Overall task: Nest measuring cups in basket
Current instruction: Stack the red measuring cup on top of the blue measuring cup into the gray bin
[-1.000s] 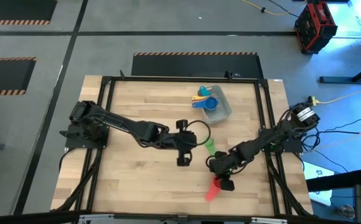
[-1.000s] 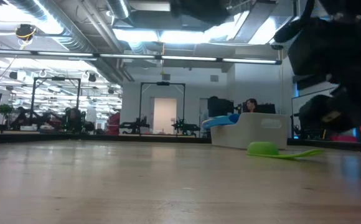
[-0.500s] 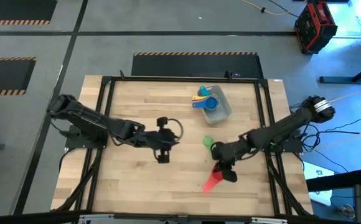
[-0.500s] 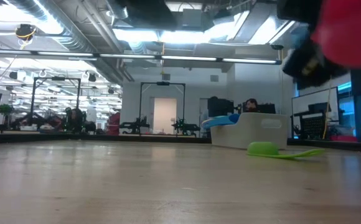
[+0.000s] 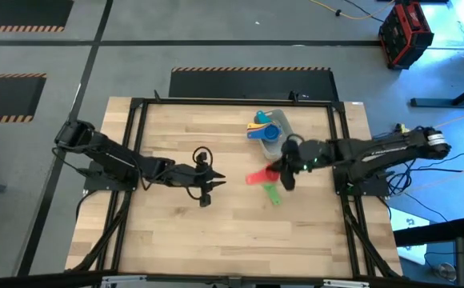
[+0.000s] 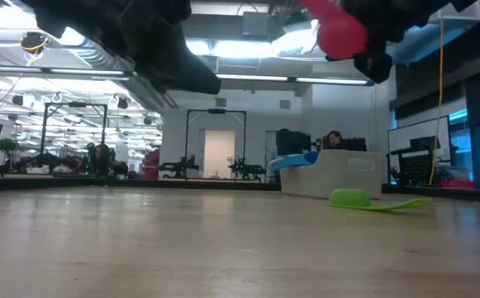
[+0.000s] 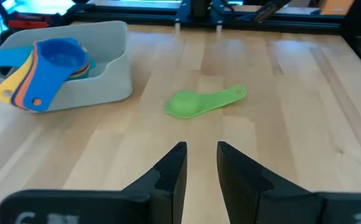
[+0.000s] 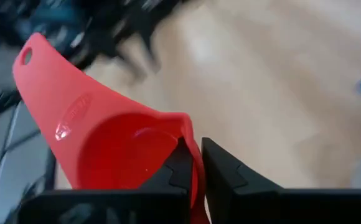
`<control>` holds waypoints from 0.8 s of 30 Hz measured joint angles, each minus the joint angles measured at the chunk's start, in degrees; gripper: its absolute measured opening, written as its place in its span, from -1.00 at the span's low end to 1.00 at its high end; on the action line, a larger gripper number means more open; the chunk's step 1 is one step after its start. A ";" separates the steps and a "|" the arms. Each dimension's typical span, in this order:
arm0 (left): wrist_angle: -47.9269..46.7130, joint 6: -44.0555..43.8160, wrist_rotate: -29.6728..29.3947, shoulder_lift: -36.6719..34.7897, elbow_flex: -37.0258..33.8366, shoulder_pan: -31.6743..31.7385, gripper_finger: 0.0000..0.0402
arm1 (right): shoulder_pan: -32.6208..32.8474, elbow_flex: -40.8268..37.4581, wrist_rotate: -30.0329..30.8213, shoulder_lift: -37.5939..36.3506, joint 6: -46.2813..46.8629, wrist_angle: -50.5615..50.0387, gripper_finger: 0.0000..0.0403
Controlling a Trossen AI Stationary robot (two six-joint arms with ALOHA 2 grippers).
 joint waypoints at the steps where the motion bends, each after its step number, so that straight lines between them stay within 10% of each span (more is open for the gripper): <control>1: 0.16 0.00 -0.01 0.01 -0.15 0.18 -0.59 | -1.17 0.00 1.35 -0.56 -0.01 0.09 -0.87; 24: 1.22 0.08 -0.23 0.03 -0.28 1.23 -0.59 | -27.71 0.00 6.80 5.65 -11.35 -0.15 -0.85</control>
